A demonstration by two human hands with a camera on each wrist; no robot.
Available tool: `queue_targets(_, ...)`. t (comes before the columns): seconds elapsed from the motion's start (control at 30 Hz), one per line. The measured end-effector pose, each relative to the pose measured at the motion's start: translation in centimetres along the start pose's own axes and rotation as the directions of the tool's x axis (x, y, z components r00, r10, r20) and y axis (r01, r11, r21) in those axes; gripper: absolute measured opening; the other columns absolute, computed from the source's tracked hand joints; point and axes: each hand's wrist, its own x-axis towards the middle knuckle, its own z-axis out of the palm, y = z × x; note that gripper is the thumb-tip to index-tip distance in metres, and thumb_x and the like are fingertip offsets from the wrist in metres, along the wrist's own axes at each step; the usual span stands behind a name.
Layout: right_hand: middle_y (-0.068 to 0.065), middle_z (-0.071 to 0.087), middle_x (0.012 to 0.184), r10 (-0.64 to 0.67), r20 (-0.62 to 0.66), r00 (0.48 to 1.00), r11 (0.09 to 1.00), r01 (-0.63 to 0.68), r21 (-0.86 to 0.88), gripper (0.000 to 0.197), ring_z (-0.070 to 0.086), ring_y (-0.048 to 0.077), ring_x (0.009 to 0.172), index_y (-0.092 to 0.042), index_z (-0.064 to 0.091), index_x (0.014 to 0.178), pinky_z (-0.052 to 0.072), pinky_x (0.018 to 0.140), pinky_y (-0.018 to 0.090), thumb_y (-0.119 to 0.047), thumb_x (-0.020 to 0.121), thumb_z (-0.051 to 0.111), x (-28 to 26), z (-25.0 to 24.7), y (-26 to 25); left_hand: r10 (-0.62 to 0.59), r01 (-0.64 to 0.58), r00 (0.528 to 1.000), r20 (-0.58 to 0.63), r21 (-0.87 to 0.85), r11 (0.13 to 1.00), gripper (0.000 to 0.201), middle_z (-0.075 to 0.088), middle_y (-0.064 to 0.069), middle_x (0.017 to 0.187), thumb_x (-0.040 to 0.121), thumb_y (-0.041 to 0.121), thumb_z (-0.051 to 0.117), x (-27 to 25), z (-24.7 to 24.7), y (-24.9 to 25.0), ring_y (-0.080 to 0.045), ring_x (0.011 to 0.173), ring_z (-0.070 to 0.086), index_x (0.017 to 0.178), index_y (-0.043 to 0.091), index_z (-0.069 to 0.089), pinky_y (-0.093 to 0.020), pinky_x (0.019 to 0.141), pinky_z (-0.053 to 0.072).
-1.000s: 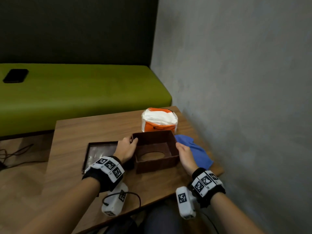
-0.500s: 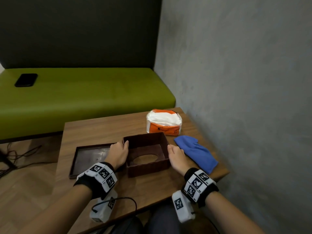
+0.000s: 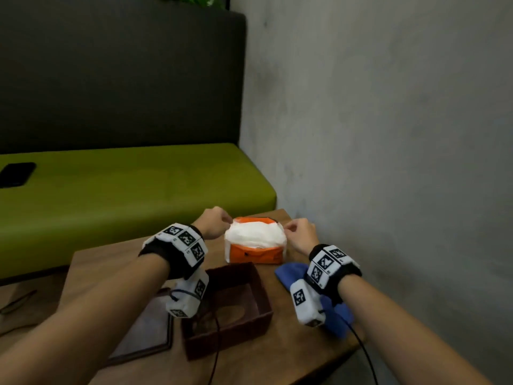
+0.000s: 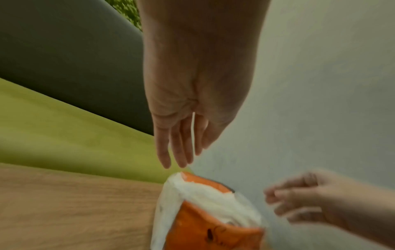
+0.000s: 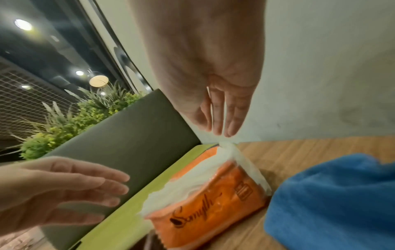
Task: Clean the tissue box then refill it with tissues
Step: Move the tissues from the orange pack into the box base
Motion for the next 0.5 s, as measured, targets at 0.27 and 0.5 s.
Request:
queue_targets(0.27, 0.025, 0.059, 0.118, 0.031, 0.106, 0.994, 0.949, 0.004, -0.314, 0.029, 0.056, 0.038, 0.109, 0.006, 0.056, 0.112, 0.046, 0.086, 0.039, -0.017, 0.094, 0.052, 2.6, 3.6, -0.4, -0.005, 0.004, 1.000, 0.005, 0.169, 0.986, 0.038, 0.049, -0.018, 0.138, 0.092, 0.011, 0.049, 3.8, 5.8, -1.1, -0.031, 0.129, 0.044, 0.129, 0.003, 0.051, -0.032, 0.103, 0.035)
queue_targets(0.5, 0.014, 0.058, 0.127, 0.195, 0.144, 0.970, 0.899, -0.118, -0.422, 0.043, 0.056, 0.034, 0.114, -0.004, 0.056, 0.119, 0.045, 0.093, 0.041, -0.034, 0.089, 0.059, 2.7, 4.8, -2.1, -0.124, 0.121, 0.992, 0.004, 0.207, 0.971, 0.010, 0.060, -0.024, 0.120, 0.086, 0.010, 0.057, 3.9, 6.7, -0.5, -0.037, 0.112, 0.056, 0.086, 0.000, 0.056, -0.037, 0.089, 0.047)
